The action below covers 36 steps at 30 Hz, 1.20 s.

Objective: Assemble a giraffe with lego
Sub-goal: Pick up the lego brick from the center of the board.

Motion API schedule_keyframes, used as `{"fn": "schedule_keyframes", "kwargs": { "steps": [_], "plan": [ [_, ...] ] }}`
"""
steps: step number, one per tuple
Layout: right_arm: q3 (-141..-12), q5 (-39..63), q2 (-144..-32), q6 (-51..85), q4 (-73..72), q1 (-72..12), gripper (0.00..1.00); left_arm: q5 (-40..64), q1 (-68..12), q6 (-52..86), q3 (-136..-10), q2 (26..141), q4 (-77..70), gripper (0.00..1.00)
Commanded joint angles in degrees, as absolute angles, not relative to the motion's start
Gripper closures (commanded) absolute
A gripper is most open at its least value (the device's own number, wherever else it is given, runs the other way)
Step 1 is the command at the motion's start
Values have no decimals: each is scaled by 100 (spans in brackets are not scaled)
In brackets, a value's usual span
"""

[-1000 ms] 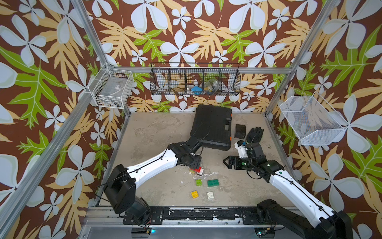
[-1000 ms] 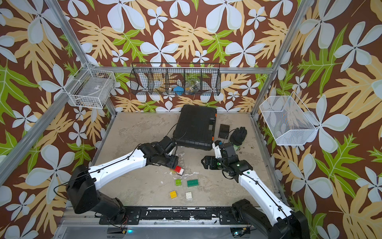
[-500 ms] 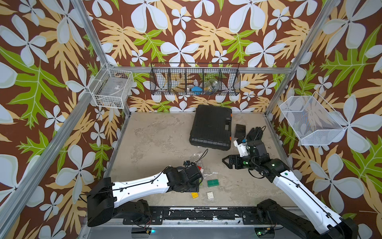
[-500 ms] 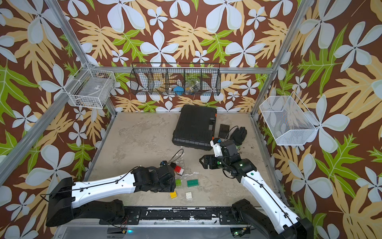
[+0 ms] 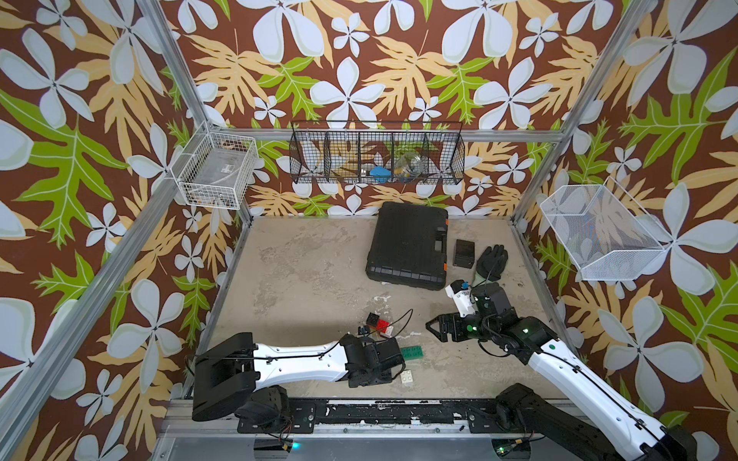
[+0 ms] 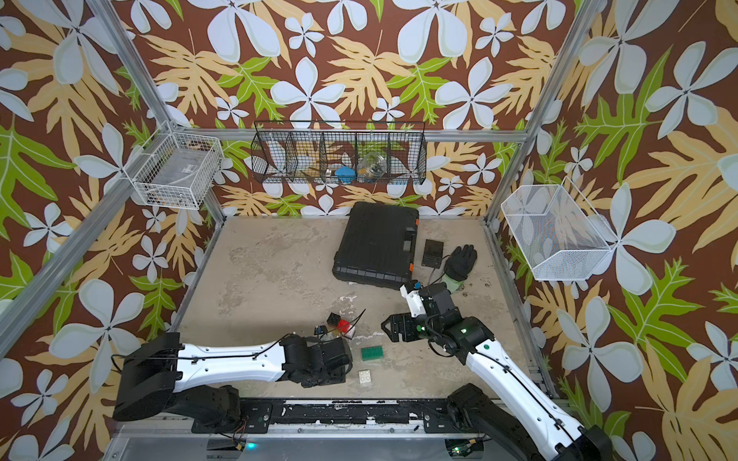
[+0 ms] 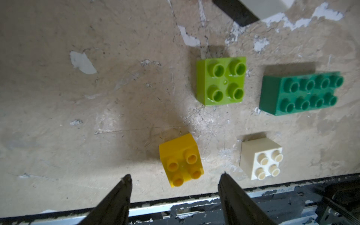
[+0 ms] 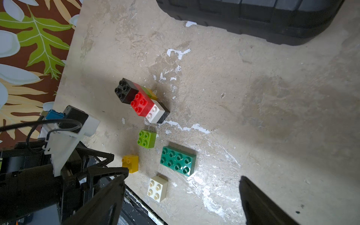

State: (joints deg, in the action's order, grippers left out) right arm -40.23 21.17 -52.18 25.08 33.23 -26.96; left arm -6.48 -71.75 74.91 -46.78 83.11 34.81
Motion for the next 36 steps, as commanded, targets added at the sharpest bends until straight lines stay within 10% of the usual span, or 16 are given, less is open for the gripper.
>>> {"fn": "schedule_keyframes", "kwargs": {
  "steps": [1, 17, 36],
  "plan": [
    [-4051, 2120, -5299, 2461, 3459, -2707, 6, -759, -7147, 7450, -4743, 8404, 3355, 27],
    [-3959, 1915, -5258, 2428, 3532, -2733, 7, -455, -6980, 7247, -4512, 8769, 2802, 42],
    [-4084, 2139, -5288, 2182, 3489, -2506, 7, -1352, -6736, 6539, -5895, 8482, 4710, 82]
  ]
}}
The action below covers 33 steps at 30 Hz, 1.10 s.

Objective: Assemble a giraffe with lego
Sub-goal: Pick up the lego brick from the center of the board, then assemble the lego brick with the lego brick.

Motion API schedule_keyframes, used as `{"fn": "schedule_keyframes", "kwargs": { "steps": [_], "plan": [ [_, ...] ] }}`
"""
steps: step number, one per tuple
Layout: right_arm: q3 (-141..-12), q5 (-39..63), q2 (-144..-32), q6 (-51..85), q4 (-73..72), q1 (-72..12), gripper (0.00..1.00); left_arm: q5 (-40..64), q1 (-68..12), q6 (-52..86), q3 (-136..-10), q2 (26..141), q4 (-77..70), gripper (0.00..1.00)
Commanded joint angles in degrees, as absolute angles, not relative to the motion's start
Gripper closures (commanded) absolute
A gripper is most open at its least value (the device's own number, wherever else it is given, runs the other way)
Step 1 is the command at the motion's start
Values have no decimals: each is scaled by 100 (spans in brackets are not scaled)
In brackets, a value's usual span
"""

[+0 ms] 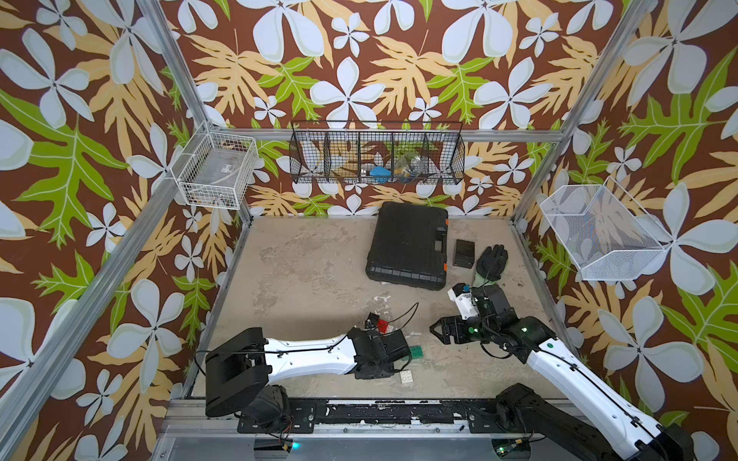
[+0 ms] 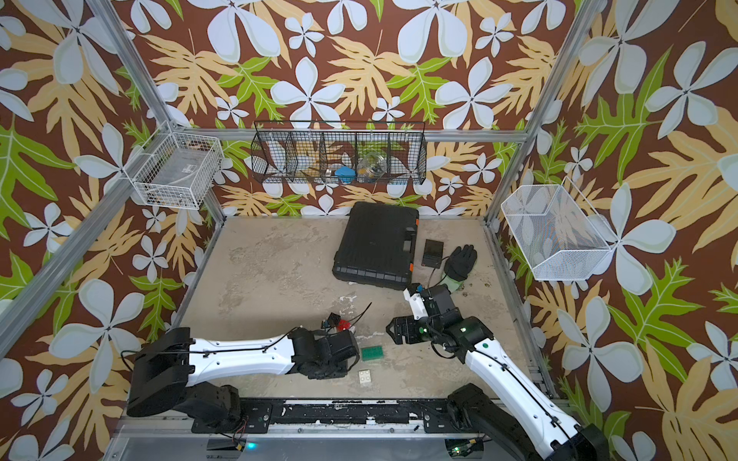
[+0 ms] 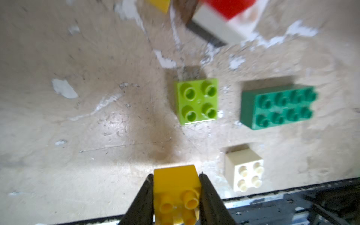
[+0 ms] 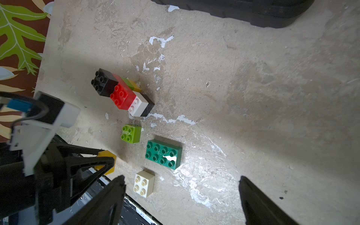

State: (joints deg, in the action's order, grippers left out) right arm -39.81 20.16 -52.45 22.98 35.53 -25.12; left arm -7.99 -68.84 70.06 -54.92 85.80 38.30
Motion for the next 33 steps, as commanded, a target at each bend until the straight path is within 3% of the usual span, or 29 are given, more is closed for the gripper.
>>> {"fn": "schedule_keyframes", "kwargs": {
  "steps": [1, 13, 33],
  "plan": [
    [-4137, 2161, -5335, 2141, 3525, -2505, 7, -1467, -6593, 6297, -6171, 8441, 4955, 81],
    [-4341, 2177, -5644, 2235, 3422, -2667, 8, -878, -4589, 3054, -7735, 8986, 5213, 80],
    [-4544, 1957, -6352, 2509, 3034, -2786, 8, -299, -4491, 2129, -7729, 9628, 5124, 80]
  ]
}}
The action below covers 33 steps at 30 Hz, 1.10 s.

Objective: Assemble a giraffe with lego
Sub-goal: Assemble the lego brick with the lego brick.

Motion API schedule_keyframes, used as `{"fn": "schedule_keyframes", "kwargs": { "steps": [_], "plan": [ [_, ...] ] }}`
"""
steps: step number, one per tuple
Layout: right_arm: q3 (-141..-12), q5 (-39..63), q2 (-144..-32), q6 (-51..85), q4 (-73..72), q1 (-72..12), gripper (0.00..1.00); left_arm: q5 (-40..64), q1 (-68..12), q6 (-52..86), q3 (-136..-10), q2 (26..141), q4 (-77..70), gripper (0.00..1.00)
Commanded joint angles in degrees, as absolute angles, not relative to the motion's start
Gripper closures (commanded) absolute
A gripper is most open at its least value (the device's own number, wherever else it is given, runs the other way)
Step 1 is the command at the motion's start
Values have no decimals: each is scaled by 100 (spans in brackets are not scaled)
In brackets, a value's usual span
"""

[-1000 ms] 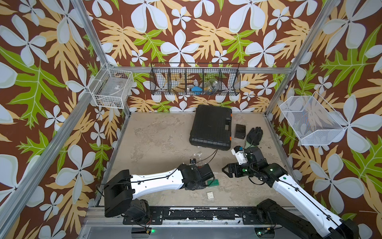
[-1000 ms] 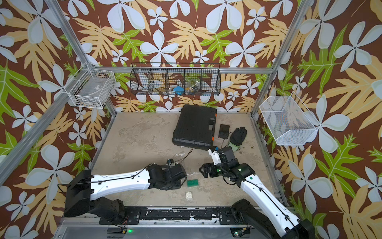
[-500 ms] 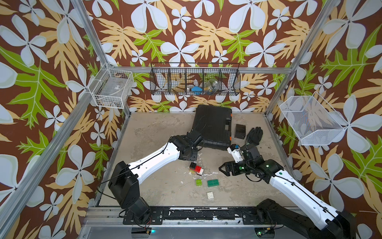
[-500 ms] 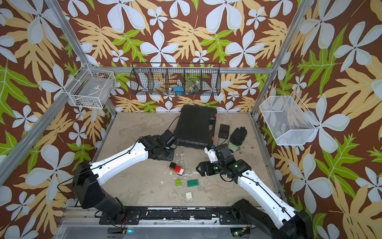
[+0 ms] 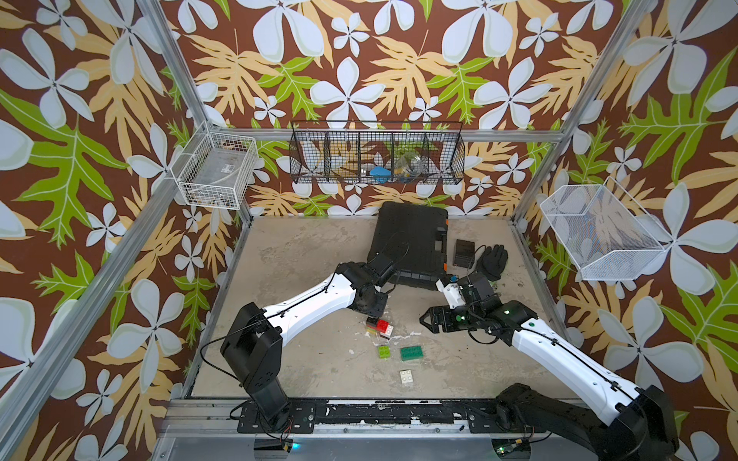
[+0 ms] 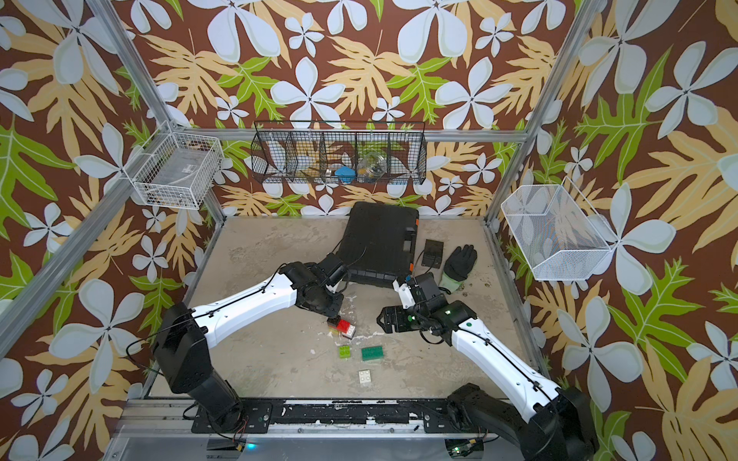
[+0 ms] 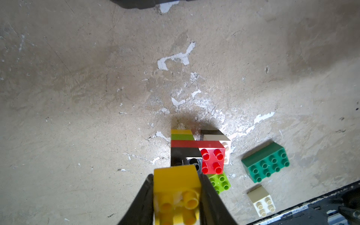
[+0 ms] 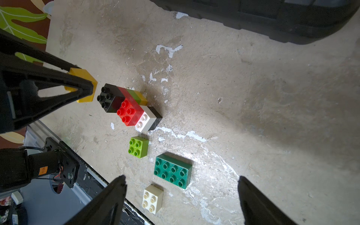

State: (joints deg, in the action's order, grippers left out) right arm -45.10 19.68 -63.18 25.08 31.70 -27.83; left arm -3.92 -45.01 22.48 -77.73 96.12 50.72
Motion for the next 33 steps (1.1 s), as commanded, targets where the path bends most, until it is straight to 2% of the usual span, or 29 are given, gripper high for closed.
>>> {"fn": "schedule_keyframes", "kwargs": {
  "steps": [1, 33],
  "plan": [
    [-4559, 1952, -6371, 2494, 3029, -2786, 8, -302, -4490, 2119, -7723, 9641, 5128, 79],
    [-4608, 1858, -6486, 2320, 3017, -2646, 8, 3, -4491, 1986, -7409, 10011, 4971, 78]
  ]
}}
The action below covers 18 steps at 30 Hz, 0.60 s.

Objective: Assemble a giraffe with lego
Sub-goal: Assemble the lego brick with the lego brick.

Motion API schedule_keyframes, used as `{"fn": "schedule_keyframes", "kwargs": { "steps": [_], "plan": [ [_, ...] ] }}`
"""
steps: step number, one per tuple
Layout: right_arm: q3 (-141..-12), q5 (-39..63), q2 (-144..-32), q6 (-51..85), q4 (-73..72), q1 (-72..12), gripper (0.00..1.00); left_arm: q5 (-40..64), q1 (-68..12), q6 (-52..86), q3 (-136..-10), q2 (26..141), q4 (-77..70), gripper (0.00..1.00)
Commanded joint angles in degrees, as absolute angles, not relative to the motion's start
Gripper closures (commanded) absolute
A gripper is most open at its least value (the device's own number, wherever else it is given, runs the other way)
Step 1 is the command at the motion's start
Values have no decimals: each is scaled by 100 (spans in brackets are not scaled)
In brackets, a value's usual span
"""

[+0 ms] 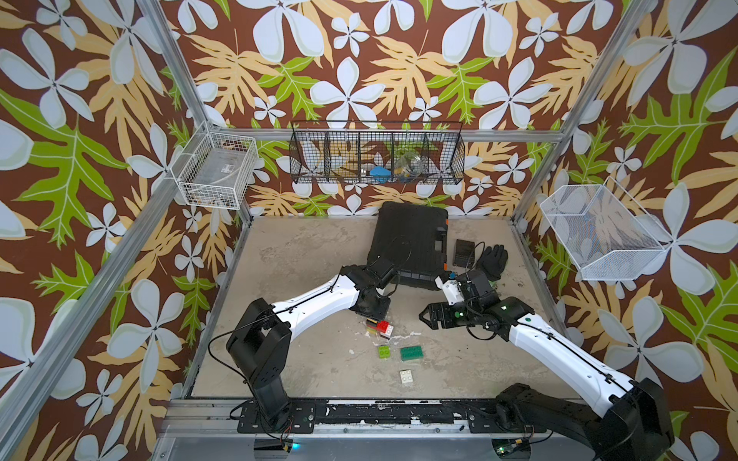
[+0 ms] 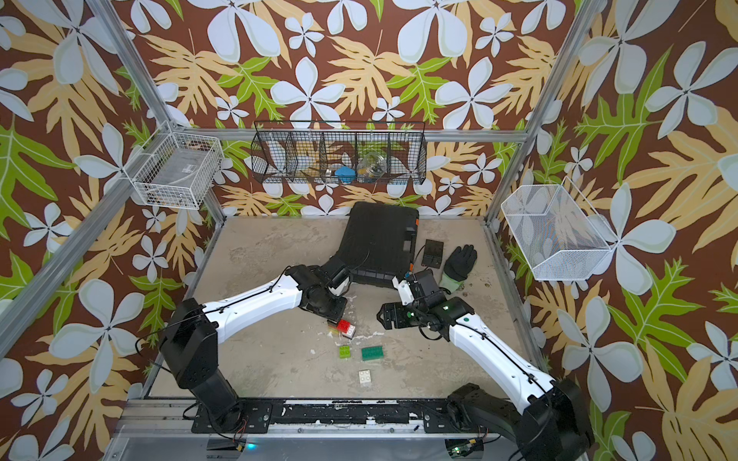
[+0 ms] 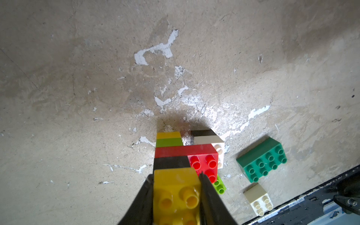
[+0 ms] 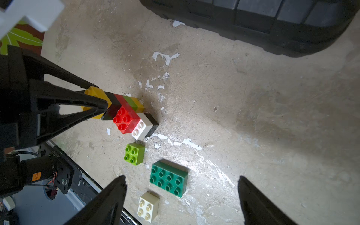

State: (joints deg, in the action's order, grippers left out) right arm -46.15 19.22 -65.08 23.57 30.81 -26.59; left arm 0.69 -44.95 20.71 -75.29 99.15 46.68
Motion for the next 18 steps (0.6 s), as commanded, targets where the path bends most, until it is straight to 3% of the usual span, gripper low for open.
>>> {"fn": "schedule_keyframes", "kwargs": {
  "steps": [1, 18],
  "plan": [
    [-4598, 1869, -6494, 2324, 3010, -2639, 8, -4, -4489, 1986, -7396, 9994, 4975, 78],
    [-4662, 1870, -6517, 2347, 3049, -2641, 9, -58, -4489, 2030, -7252, 9679, 4933, 78]
  ]
}}
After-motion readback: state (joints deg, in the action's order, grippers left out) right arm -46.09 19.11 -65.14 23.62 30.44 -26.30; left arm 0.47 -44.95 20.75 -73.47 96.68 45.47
